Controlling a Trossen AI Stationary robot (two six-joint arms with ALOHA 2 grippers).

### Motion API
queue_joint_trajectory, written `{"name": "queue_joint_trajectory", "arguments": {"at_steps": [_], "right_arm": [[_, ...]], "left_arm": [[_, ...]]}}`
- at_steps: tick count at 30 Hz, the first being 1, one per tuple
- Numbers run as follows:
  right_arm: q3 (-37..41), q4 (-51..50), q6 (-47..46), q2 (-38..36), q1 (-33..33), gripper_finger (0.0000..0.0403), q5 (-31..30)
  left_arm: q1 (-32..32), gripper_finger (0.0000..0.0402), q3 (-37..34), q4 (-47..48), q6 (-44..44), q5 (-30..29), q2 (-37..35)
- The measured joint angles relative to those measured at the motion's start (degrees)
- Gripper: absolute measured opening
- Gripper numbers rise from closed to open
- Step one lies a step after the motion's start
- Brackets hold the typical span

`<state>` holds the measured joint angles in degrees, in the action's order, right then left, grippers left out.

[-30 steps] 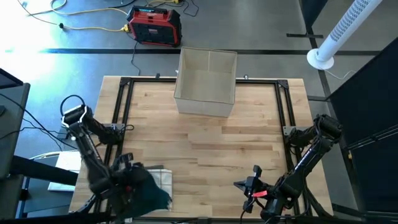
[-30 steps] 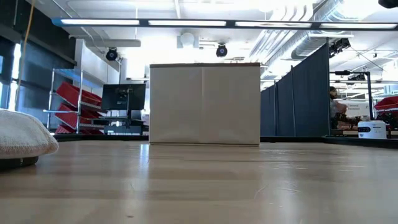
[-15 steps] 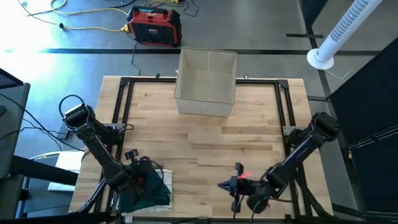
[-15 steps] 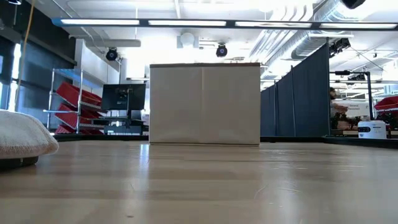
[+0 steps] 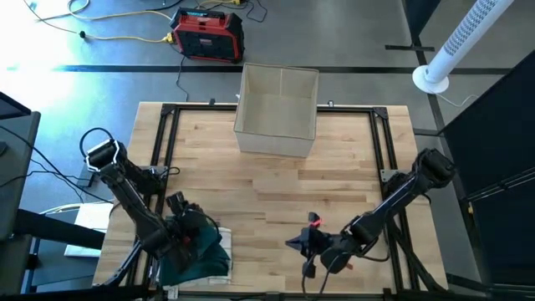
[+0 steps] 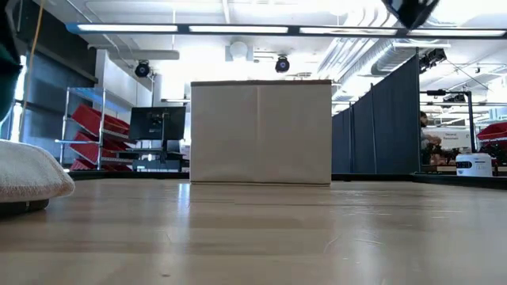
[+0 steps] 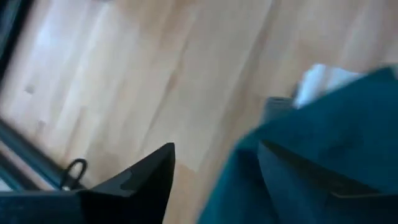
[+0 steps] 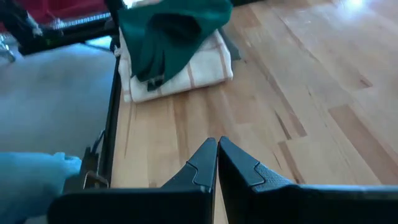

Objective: Fold towel
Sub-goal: Stack the folded green towel on top of the white checkered towel

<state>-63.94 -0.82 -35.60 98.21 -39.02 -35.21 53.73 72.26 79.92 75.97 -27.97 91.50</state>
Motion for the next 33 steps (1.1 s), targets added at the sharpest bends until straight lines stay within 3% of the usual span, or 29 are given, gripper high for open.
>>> {"name": "queue_joint_trajectory", "arguments": {"at_steps": [7,13,19,24,30,33], "right_arm": [[0.0,15.59,8.88,4.37,5.63,0.0,9.54],[-1.42,21.71,7.59,10.11,11.09,0.0008,17.11],[-11.62,21.82,14.91,18.91,13.55,0.0068,17.72],[-23.85,18.57,14.97,28.12,15.78,0.014,21.06],[-36.73,8.06,-4.42,36.13,20.79,0.0205,30.88],[-41.8,6.45,-10.99,39.52,23.12,0.0222,40.51]], "left_arm": [[10.16,0.0198,0.2,-17.42,8.02,0.43,0.79],[18.51,0.0136,0.2,-18.66,21.21,0.17,5.96],[21.89,0.006,0.1,-19.05,24.12,3.21,12.4],[22.6,0.0007,-0.06,-20.23,24.24,5.45,16.1],[23.53,0.0008,-0.28,-25.45,20.48,6.71,18.17],[23.55,0.0003,-0.28,-25.9,18.84,6.88,18.18]]}}
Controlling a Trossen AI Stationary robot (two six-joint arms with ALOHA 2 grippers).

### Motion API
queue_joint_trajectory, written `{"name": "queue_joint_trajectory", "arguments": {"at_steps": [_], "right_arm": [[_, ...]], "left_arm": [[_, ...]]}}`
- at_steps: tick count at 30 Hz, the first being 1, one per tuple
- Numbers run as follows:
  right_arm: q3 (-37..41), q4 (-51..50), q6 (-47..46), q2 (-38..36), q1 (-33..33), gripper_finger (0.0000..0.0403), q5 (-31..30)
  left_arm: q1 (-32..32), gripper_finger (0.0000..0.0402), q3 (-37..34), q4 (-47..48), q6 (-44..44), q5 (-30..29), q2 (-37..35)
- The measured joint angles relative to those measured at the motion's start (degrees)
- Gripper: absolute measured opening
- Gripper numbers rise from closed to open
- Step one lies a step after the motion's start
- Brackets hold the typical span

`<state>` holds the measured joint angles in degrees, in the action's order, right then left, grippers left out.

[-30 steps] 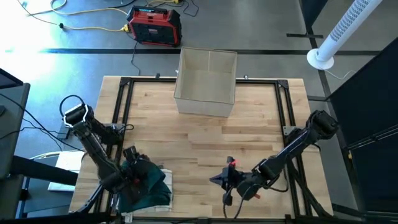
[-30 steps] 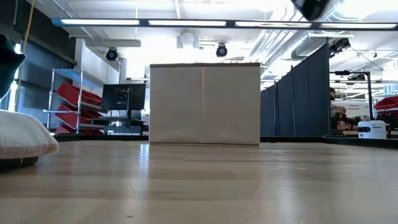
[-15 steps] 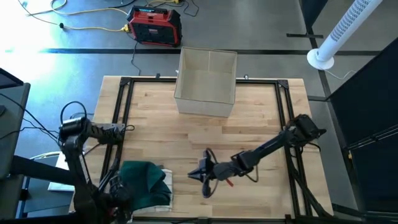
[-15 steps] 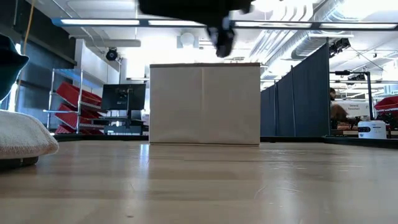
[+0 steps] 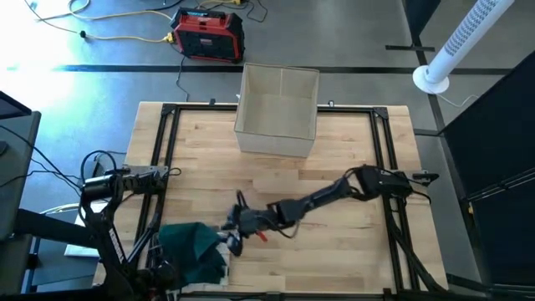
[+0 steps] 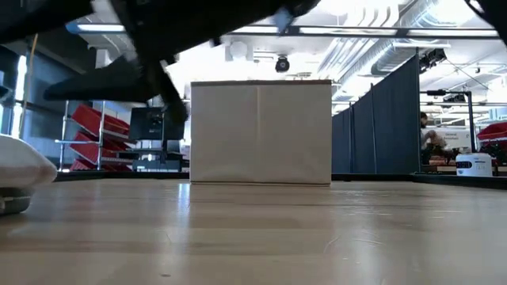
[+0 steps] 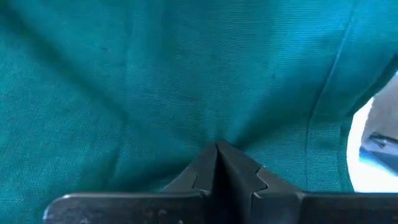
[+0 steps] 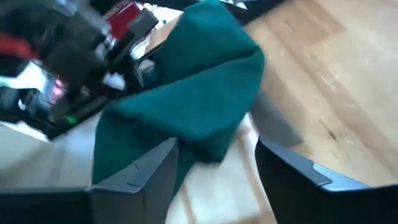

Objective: Fold towel
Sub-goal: Stack the folded green towel on top of the white checkered towel

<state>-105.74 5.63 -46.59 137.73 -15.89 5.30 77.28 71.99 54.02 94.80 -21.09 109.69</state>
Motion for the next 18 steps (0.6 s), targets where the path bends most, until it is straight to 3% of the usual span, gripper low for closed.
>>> {"name": "queue_joint_trajectory", "arguments": {"at_steps": [4,8,11,15,18], "right_arm": [[-5.31,-0.47,-6.11,4.44,1.33,0.0229,8.37],[-7.69,-0.62,-5.01,5.84,1.44,0.0214,8.72],[-8.38,-2.22,-3.19,5.86,1.31,0.0164,7.88],[-8.84,-3.48,-0.78,5.9,0.79,0.0045,9.75],[-8.84,-7.98,1.11,5.47,0.67,0.002,10.17]], "left_arm": [[0.0,0.0001,0.0,0.16,-0.85,-0.02,-0.49],[0.0,0.0,0.0,0.02,-2.42,-0.03,-0.7],[0.04,0.0,0.0,-0.01,-3.78,-0.4,-0.7],[0.06,0.0,0.0,0.12,-4.56,-0.27,-0.7],[0.21,0.0,0.0,0.09,-6.17,1.24,-0.74]]}}
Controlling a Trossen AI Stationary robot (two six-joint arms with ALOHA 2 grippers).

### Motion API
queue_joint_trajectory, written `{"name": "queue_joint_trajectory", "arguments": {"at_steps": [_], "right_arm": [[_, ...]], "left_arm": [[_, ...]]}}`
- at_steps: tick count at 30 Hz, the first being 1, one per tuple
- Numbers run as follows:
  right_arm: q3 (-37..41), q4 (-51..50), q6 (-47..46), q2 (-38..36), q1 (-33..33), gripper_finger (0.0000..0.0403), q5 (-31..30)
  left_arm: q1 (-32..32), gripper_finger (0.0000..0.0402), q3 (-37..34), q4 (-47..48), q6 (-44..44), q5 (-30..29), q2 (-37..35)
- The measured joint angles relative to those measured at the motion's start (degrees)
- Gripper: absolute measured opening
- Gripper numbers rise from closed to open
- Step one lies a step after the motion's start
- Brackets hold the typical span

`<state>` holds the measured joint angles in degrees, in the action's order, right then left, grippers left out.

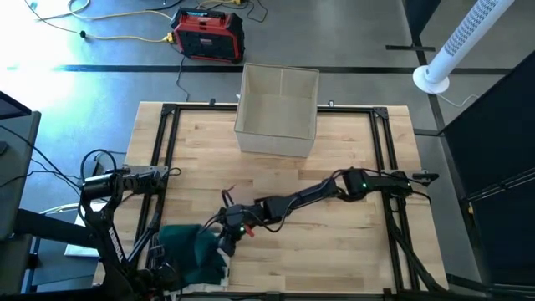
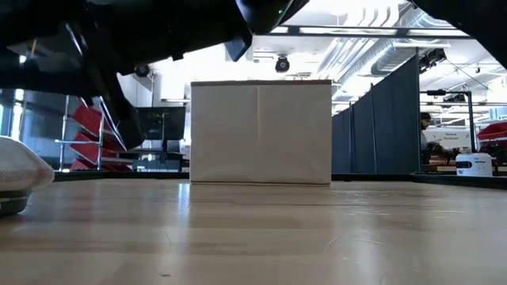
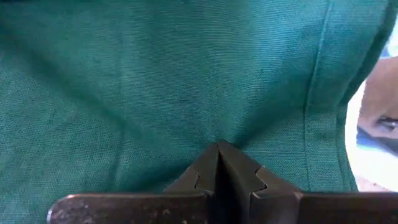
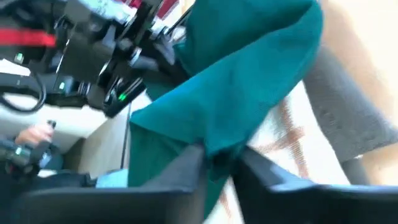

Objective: Fold towel
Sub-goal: Stack the folded green towel on top of the white checkered towel

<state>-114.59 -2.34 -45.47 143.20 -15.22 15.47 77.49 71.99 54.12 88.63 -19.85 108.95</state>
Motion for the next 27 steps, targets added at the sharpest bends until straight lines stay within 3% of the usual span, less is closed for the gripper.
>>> {"name": "queue_joint_trajectory", "arguments": {"at_steps": [4,13,18,22,27], "right_arm": [[0.0,-7.31,2.5,-0.94,-0.02,0.0005,-0.33],[0.0,-21.49,8.9,-4.44,1.25,0.0002,-9.34],[-0.11,-21.52,11.04,-7.09,1.06,0.0004,-6.15],[-0.17,-21.93,11.02,-9.87,-0.54,0.0031,-5.21],[-0.17,-25.99,11.02,-11.99,-2.4,0.01,-5.09]], "left_arm": [[0.23,0.0,0.0,-0.03,-2.13,2.05,-0.04],[-0.14,0.0,0.0,0.08,-5.32,3.48,-0.29],[-1.96,0.0001,0.27,1.07,-4.93,1.64,-0.33],[-3.4,0.0015,2.43,4.19,-6.48,0.28,-0.35],[-4.27,0.0052,7.8,9.52,-9.29,-1.23,-0.39]]}}
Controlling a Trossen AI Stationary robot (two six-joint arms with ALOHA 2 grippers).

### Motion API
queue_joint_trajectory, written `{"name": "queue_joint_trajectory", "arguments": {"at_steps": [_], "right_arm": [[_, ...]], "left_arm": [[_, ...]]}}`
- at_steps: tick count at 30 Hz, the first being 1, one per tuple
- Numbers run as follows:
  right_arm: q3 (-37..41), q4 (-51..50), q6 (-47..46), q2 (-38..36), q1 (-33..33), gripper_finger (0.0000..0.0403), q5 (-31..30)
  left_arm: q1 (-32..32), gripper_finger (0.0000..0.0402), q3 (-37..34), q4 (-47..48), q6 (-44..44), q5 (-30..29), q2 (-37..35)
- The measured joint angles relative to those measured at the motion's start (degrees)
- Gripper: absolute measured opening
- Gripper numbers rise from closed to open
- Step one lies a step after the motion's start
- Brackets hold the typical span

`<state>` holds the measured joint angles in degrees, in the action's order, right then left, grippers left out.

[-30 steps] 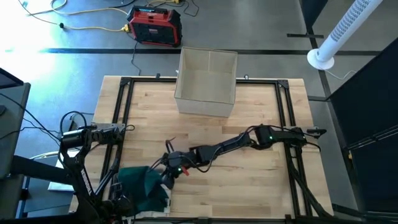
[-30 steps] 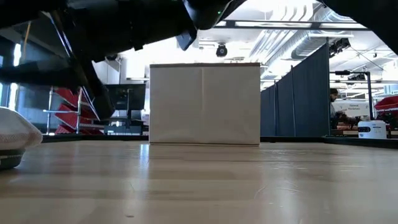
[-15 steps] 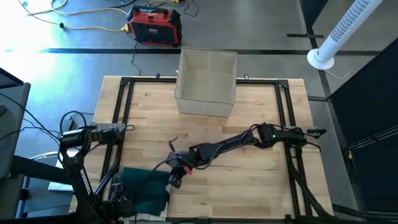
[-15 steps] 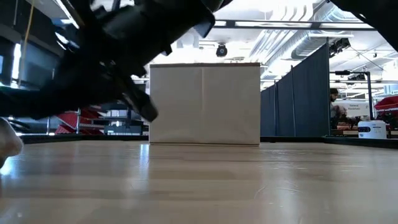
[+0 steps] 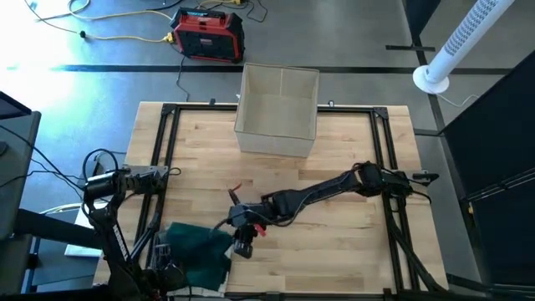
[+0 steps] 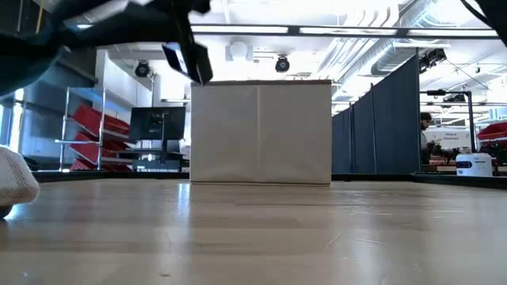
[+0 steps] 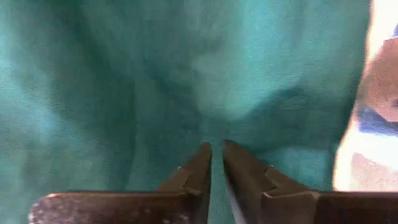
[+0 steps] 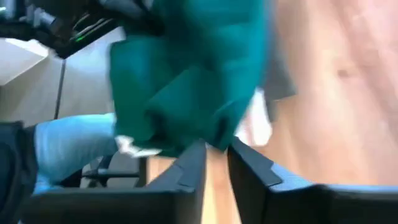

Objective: Fold towel
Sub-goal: Stack the folded green towel on top of the white checkered towel

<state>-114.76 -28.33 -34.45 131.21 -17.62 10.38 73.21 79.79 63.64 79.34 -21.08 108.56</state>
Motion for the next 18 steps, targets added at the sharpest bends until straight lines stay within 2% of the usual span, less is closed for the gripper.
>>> {"name": "queue_joint_trajectory", "arguments": {"at_steps": [6,11,15,18], "right_arm": [[0.02,-1.87,2.84,-2.33,-2.92,0.015,-4.59],[0.04,4.68,13.79,-1.91,-9.02,0.0155,-9.57],[0.09,14.42,23.16,0.97,-13.69,0.0155,-19.24],[0.11,26.58,28.26,4.51,-15.19,0.0155,-23.22]], "left_arm": [[0.46,0.0088,8.73,8.6,0.03,-0.44,-0.3],[3.36,0.0091,10.75,7.29,3.19,-2.15,-0.19],[5.9,0.0087,10.73,6.99,8.75,-2.47,1.18],[6.8,0.0082,10.73,8.6,11.19,-2.99,2.44]]}}
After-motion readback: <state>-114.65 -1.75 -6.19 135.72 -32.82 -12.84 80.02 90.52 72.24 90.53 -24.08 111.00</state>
